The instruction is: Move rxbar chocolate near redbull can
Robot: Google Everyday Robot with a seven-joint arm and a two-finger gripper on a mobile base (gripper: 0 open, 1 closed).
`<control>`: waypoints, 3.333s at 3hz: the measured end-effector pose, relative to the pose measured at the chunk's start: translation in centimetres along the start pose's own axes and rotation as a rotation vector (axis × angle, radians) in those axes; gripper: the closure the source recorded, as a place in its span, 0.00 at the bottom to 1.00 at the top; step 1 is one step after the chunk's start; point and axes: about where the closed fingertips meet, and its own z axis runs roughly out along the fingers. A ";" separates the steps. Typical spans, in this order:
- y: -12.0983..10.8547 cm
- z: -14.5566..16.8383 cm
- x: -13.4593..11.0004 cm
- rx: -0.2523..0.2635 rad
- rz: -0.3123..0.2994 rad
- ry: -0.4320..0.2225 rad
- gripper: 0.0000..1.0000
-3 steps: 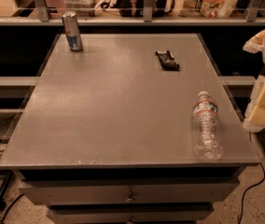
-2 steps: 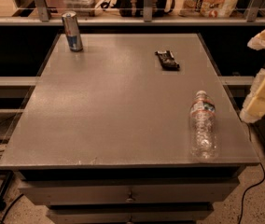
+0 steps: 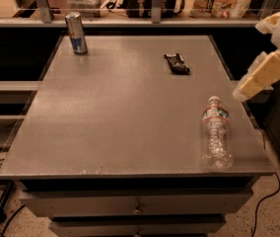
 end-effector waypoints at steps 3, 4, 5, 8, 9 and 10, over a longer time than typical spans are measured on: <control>-2.5 5.5 -2.8 0.008 0.014 -0.048 0.00; -3.8 9.1 -3.8 -0.019 0.097 -0.106 0.00; -5.2 13.2 -4.9 -0.061 0.154 -0.168 0.00; -9.2 24.4 -6.6 -0.138 0.224 -0.235 0.00; -10.2 26.8 -5.2 -0.148 0.262 -0.212 0.00; -11.2 27.3 -4.0 -0.138 0.288 -0.205 0.17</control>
Offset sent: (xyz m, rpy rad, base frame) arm 0.0372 0.0235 -0.0074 0.0071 -0.0412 0.0397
